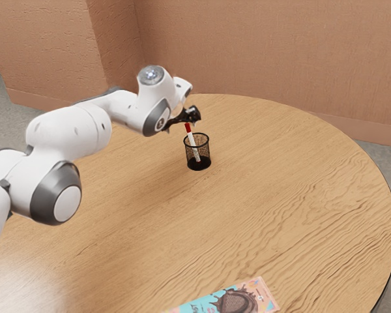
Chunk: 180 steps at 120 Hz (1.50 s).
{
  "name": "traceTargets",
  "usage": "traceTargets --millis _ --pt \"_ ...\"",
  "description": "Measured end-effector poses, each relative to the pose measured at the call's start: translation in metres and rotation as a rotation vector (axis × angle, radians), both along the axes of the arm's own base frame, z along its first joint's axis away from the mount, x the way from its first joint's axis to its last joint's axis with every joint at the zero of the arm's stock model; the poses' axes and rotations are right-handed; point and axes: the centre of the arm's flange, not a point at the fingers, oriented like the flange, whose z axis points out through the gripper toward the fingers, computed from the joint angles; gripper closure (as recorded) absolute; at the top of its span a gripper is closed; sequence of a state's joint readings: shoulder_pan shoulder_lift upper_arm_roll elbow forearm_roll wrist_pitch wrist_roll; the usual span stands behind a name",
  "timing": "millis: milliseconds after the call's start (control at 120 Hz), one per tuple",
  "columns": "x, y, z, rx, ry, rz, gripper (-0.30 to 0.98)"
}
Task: Take the marker out of the pen holder and place it to the left of the pen holder.
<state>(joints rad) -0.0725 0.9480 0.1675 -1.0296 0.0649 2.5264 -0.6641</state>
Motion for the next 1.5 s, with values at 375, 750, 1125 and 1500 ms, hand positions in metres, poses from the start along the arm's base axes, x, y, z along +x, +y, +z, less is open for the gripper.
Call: traceTargets --millis 375,750,1125,1500 --pt "0.004 -0.01 -0.008 -0.079 -0.062 0.106 0.2" --pt "0.005 -0.023 -0.013 -0.083 -0.073 0.141 0.55" --pt "0.004 -0.028 -0.012 -0.089 -0.078 0.173 0.75" --pt "-0.014 -0.025 0.116 0.024 -0.108 0.237 0.78"
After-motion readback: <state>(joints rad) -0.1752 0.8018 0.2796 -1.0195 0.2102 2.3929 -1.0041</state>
